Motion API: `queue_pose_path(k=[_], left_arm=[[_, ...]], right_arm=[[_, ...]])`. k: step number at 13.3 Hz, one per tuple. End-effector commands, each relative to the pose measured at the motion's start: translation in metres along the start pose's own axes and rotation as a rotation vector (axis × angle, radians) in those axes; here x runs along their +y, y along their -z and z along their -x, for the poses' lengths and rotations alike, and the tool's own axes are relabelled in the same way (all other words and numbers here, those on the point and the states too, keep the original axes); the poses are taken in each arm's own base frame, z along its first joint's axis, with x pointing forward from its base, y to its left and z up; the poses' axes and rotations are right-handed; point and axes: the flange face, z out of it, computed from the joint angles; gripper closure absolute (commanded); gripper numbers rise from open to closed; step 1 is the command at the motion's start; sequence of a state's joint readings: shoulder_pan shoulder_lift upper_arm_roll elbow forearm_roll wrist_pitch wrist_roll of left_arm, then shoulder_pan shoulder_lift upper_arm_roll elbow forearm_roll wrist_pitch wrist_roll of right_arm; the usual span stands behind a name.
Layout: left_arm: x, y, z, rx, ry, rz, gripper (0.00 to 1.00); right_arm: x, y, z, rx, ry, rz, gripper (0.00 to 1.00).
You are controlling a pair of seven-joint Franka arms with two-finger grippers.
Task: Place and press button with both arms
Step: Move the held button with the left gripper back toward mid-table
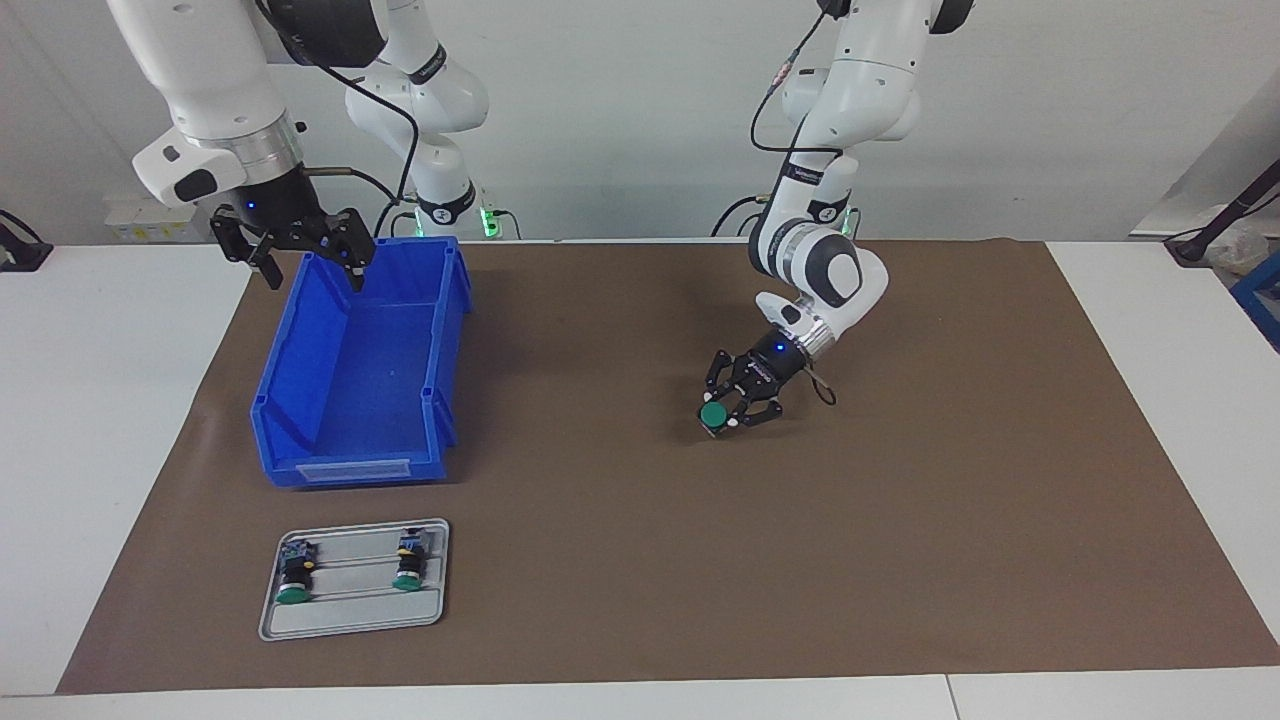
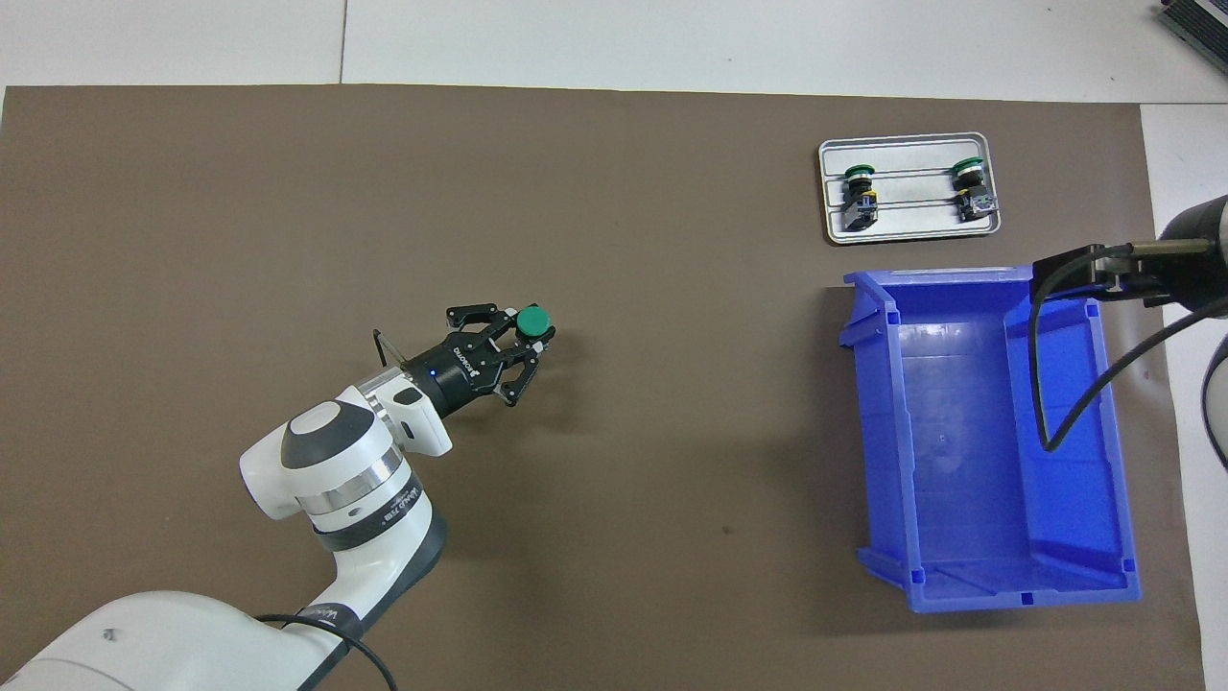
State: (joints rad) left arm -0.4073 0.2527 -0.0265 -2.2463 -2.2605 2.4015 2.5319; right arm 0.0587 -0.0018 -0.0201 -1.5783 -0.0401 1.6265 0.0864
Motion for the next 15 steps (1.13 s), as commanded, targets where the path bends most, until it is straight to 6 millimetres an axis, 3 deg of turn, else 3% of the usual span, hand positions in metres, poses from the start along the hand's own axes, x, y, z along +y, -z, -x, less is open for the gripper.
queue_pose_path(k=[1,10,15], left_arm=[[0.020,-0.007,0.003,0.051,-0.004,0.036,1.00],[0.052,-0.020,0.013,0.001,-0.003,0.071,1.00],[0.056,-0.012,0.029,-0.026,-0.003,0.075,1.00]], right_arm=[[0.003,0.002,0.007,-0.001,0.003,-0.003,0.00],[0.003,0.001,0.008,-0.005,0.003,-0.003,0.00],[0.003,0.001,0.008,-0.005,0.003,-0.003,0.00]])
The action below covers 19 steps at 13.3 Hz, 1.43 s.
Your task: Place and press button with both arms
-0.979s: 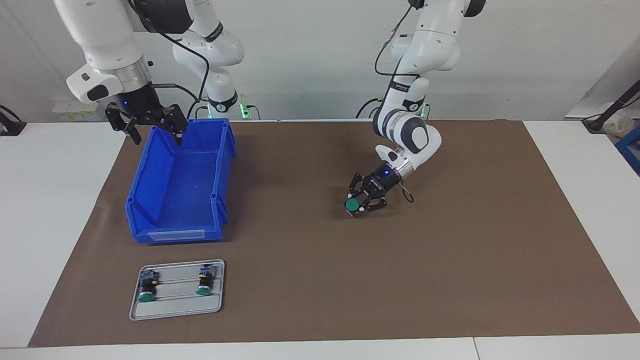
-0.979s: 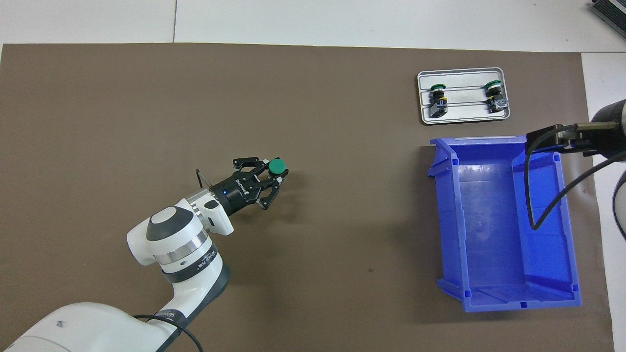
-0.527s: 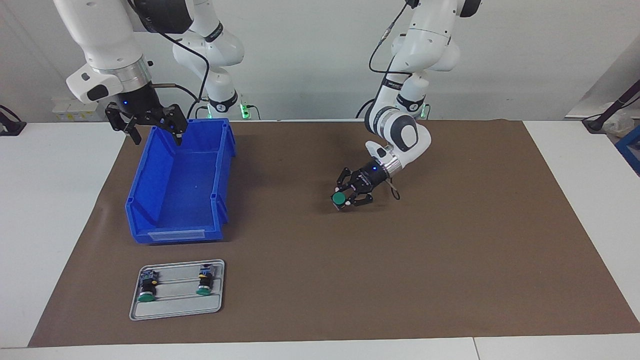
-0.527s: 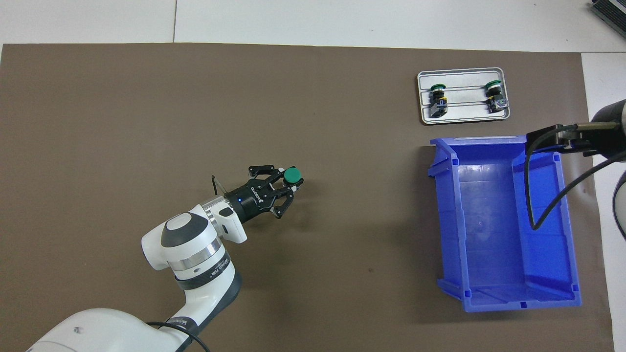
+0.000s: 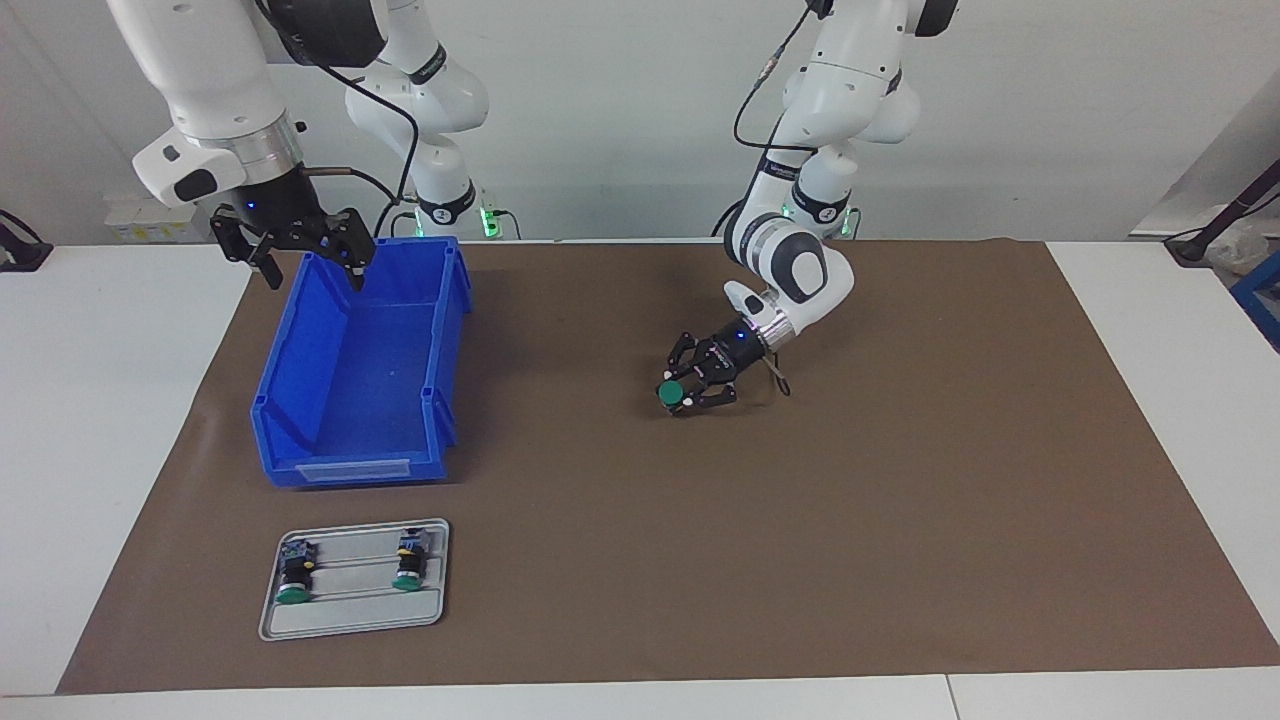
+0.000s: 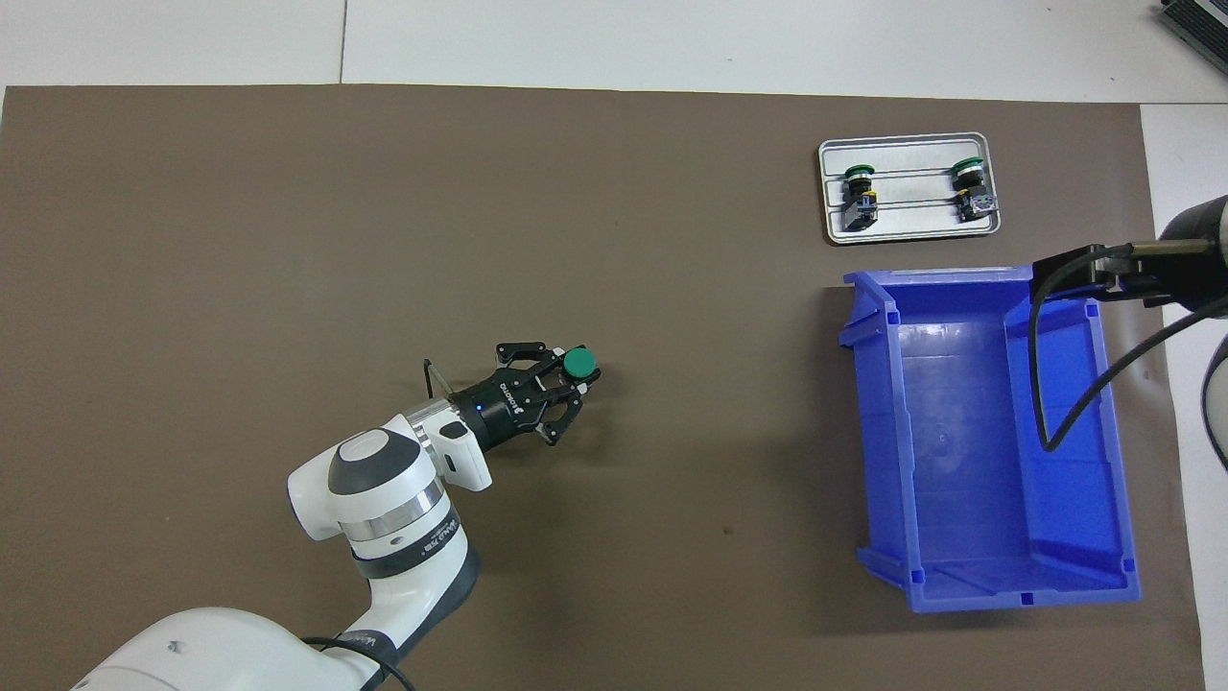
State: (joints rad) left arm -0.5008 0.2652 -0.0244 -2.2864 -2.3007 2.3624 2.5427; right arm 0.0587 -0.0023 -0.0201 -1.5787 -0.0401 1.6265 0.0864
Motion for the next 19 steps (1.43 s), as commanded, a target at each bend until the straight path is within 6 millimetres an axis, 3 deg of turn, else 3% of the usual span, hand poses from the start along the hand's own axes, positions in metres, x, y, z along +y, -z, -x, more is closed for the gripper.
queue_pose_path(k=[1,10,19], left_arm=[[0.007,0.010,0.013,-0.024,-0.019,-0.014,1.00],[0.013,0.026,0.038,-0.074,-0.033,-0.020,1.00],[0.018,0.038,0.057,-0.125,-0.064,-0.025,1.00]], right_arm=[[0.003,0.001,0.008,-0.006,0.002,-0.003,0.00],[0.001,-0.011,0.028,-0.022,0.000,-0.026,0.00],[0.000,-0.016,0.035,-0.025,-0.041,-0.039,0.00]])
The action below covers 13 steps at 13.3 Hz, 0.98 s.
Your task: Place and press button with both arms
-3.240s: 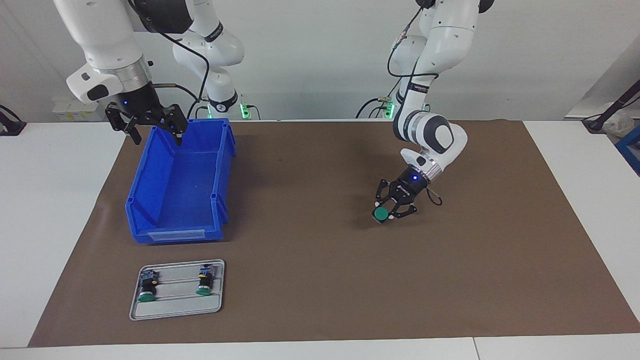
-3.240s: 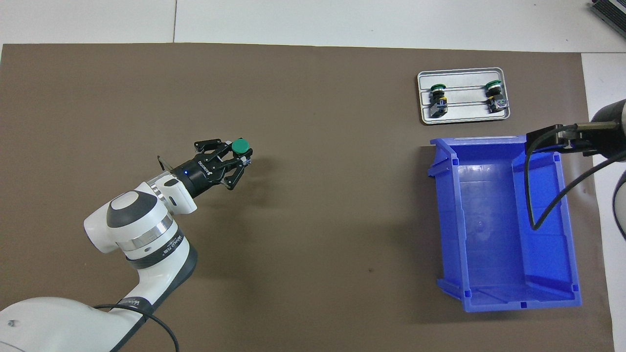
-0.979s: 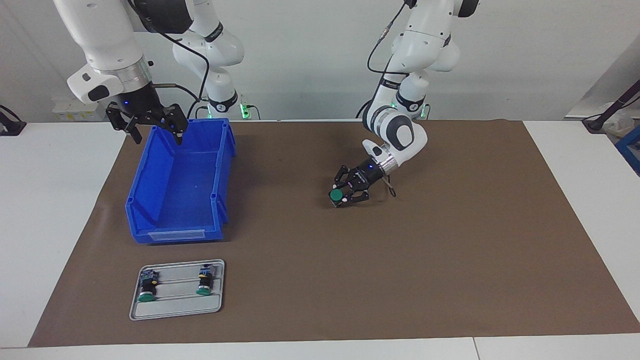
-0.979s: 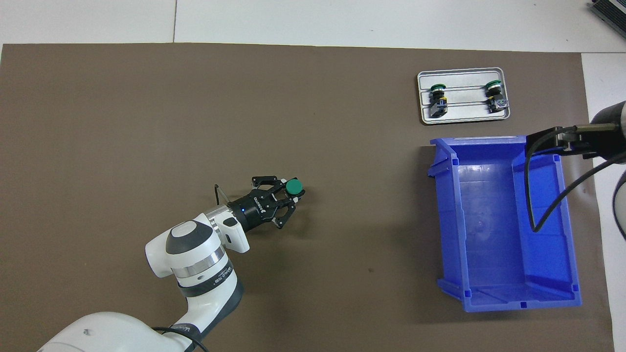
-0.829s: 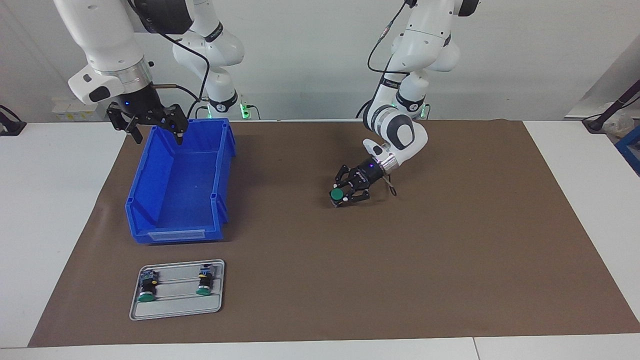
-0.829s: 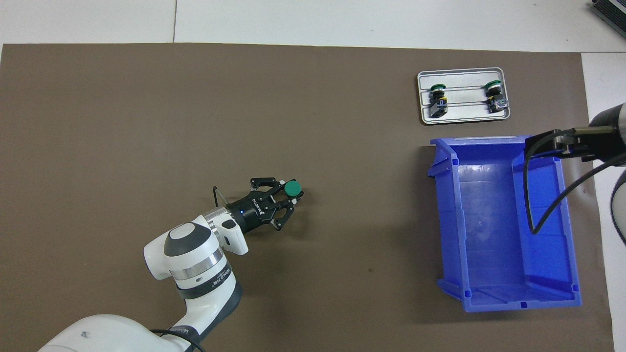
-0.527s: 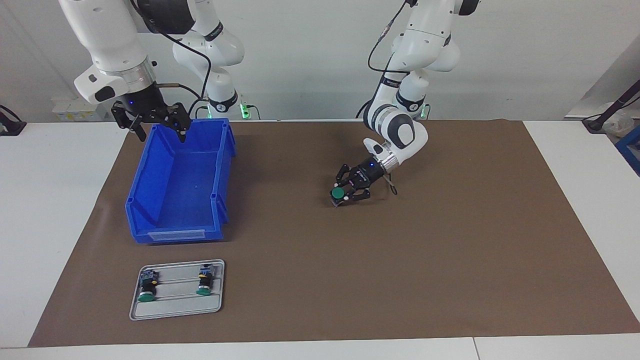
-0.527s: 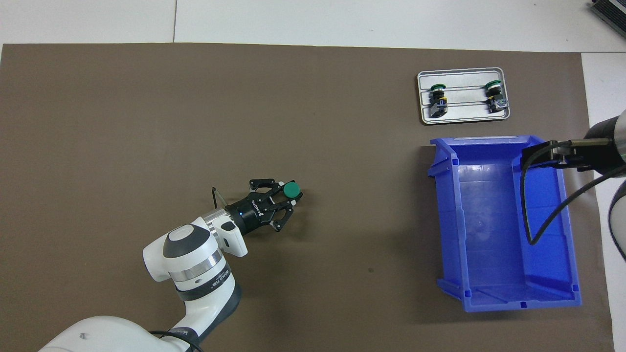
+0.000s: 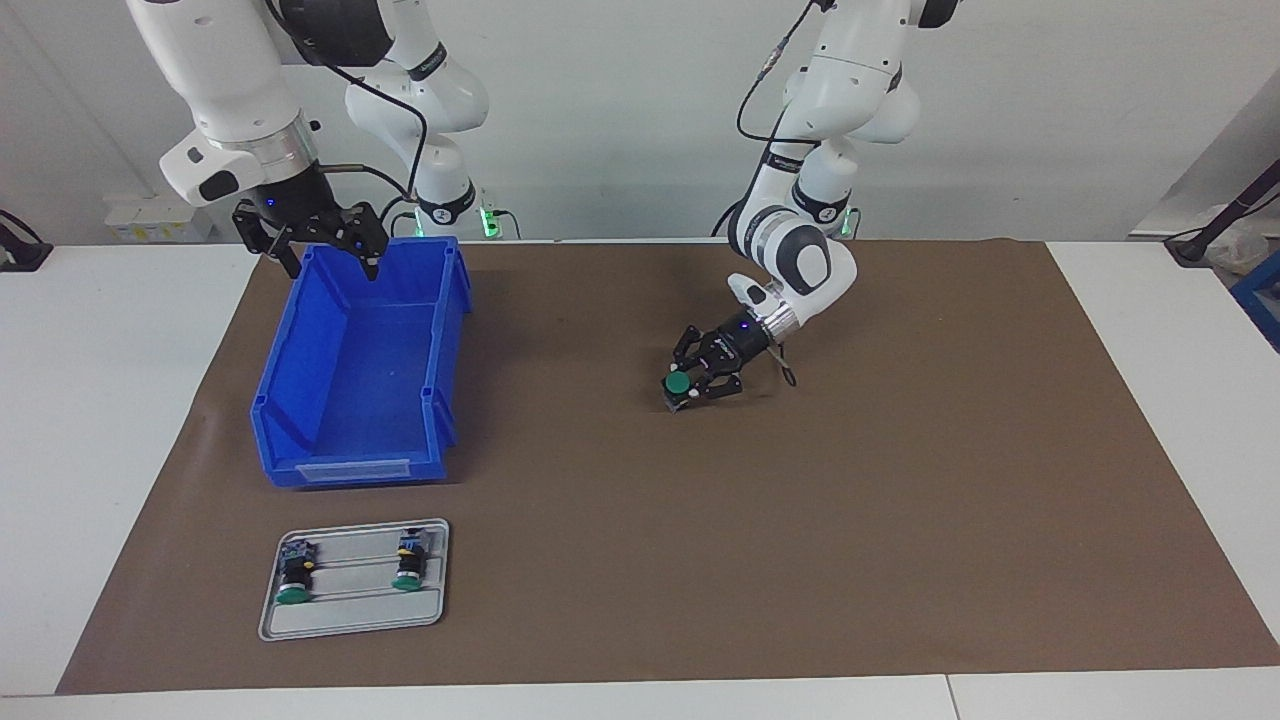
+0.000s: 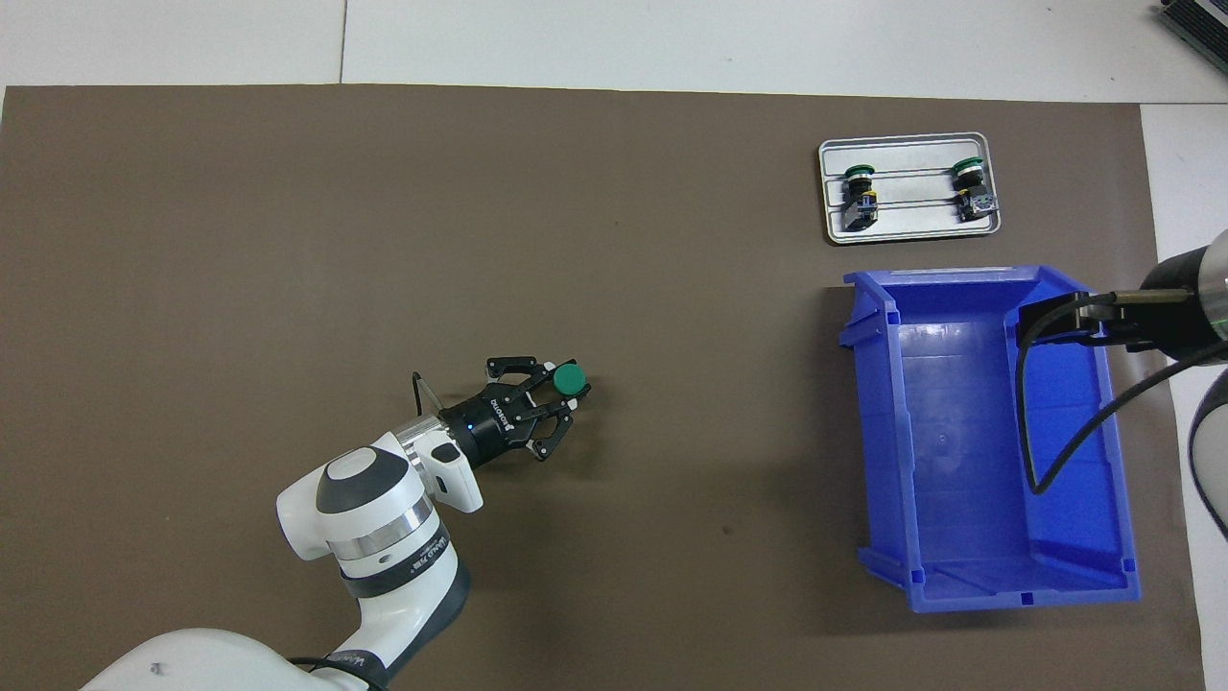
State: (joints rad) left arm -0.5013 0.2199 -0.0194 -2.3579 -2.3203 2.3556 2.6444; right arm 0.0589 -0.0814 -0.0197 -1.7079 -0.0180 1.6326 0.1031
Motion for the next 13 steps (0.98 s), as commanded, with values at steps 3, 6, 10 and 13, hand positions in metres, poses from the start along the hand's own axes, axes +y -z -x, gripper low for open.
queue_pose_path(k=[3,6,10,13], left_arm=[[0.0125,0.0201,0.0475,-0.117,0.011,-0.010,0.98],[0.0124,0.0203,0.0476,-0.118,0.013,-0.011,0.87],[0.0135,0.0208,0.0489,-0.128,0.012,-0.012,0.84],[0.0154,0.0218,0.0512,-0.138,0.013,-0.011,0.78]], right_arm=[[0.0014,0.0024,0.0037,0.051,-0.021,-0.009,0.00],[0.0029,0.0030,0.0007,0.057,-0.020,0.002,0.00],[0.0021,0.0031,0.0008,0.058,-0.019,0.011,0.00],[0.0021,0.0032,0.0006,0.060,-0.022,0.011,0.00]])
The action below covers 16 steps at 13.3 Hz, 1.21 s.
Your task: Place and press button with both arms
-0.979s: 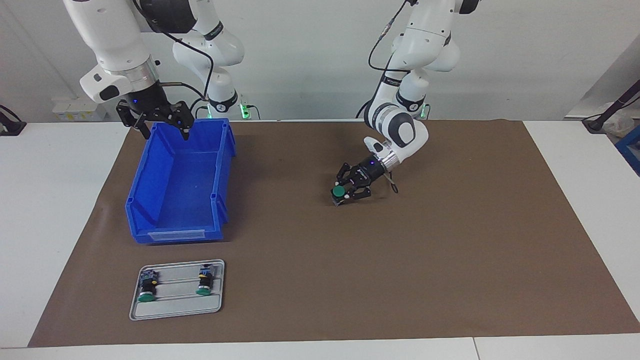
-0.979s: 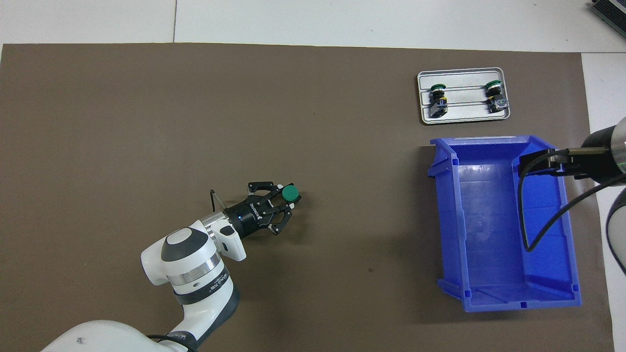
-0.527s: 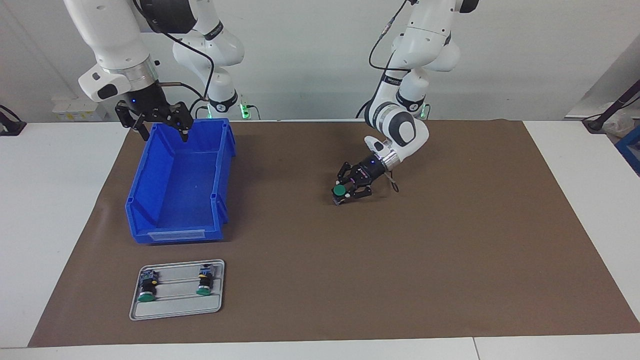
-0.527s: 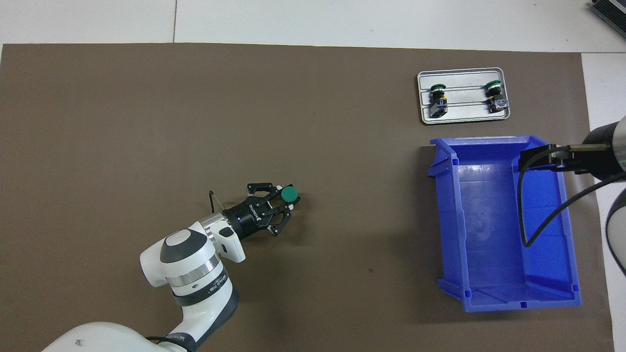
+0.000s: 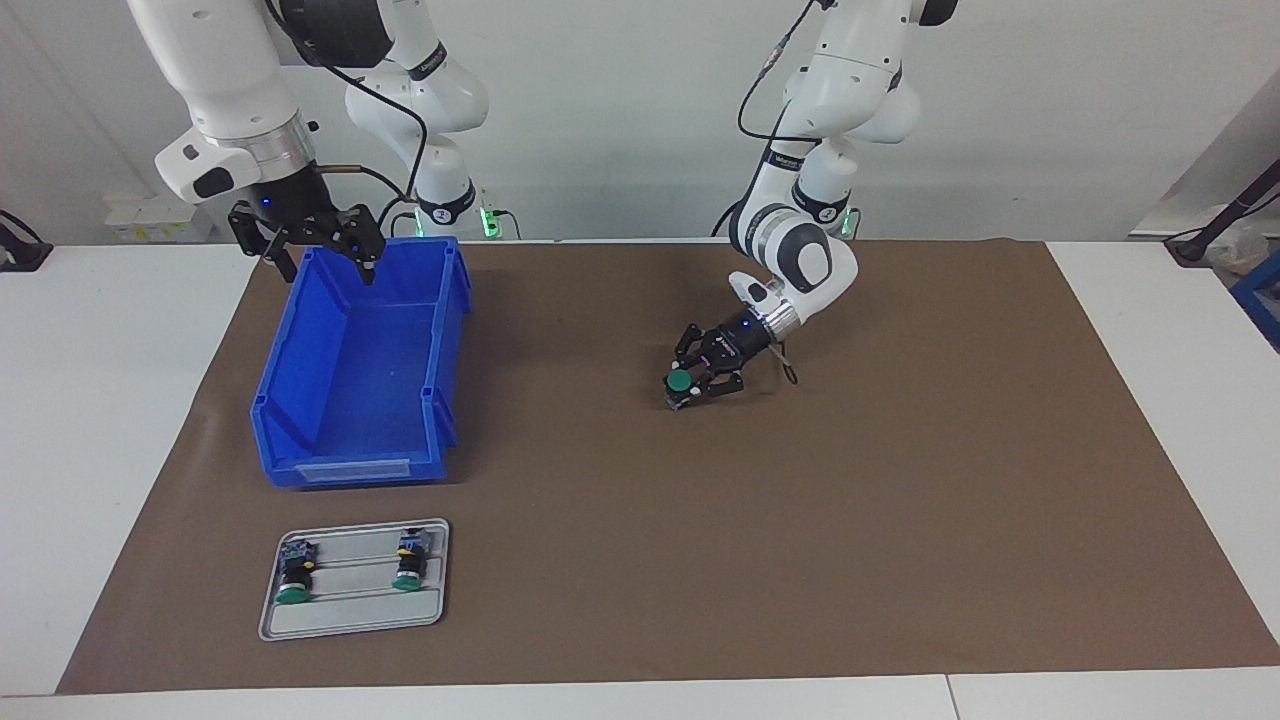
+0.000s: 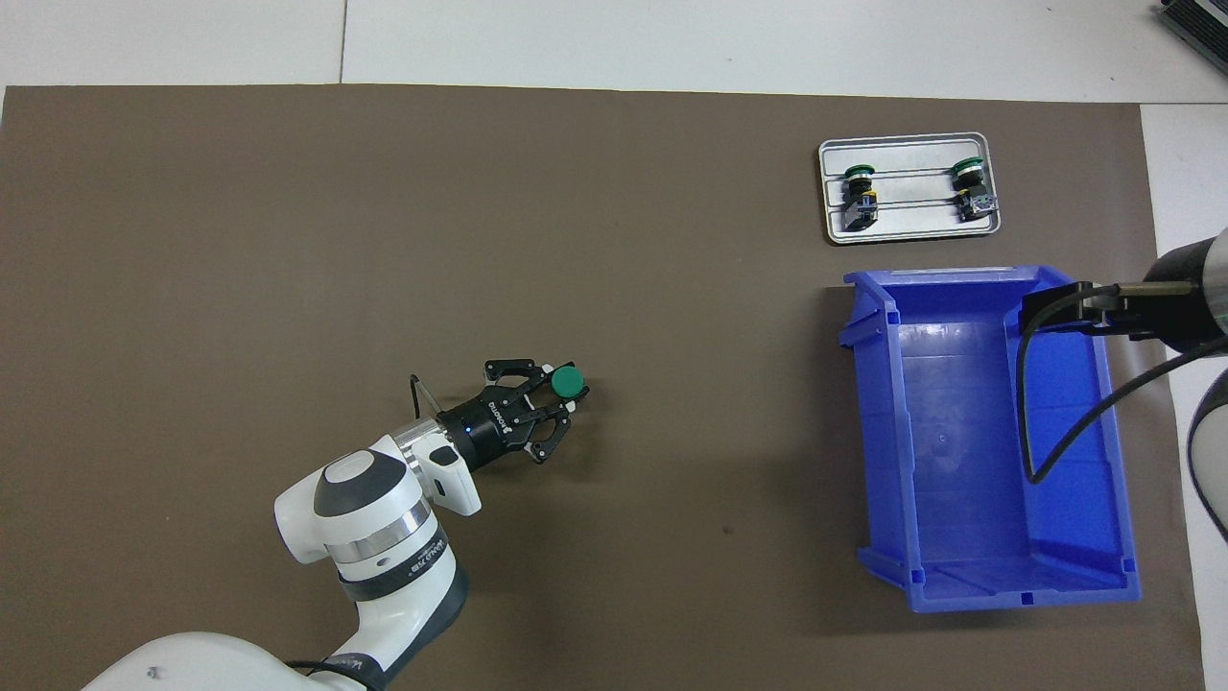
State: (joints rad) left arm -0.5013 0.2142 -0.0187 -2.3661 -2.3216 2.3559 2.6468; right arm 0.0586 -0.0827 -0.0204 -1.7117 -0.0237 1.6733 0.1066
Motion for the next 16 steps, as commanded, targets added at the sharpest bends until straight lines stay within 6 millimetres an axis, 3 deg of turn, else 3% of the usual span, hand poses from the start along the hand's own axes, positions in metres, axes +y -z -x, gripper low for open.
queue_pose_path(k=[1,11,15,16], left_arm=[[0.0147,0.0198,0.0510,-0.137,0.014,-0.009,0.77],[0.0154,0.0202,0.0525,-0.149,0.015,-0.012,0.61],[0.0156,0.0207,0.0531,-0.156,0.014,-0.014,0.60],[0.0156,0.0208,0.0532,-0.158,0.014,-0.014,0.53]], right_arm=[[0.0013,0.0008,0.0044,0.021,-0.016,0.009,0.00],[0.0020,0.0016,0.0034,0.030,-0.017,0.008,0.00],[0.0029,0.0016,0.0033,0.030,-0.019,0.008,0.00],[0.0029,0.0019,0.0030,0.033,-0.019,0.008,0.00]])
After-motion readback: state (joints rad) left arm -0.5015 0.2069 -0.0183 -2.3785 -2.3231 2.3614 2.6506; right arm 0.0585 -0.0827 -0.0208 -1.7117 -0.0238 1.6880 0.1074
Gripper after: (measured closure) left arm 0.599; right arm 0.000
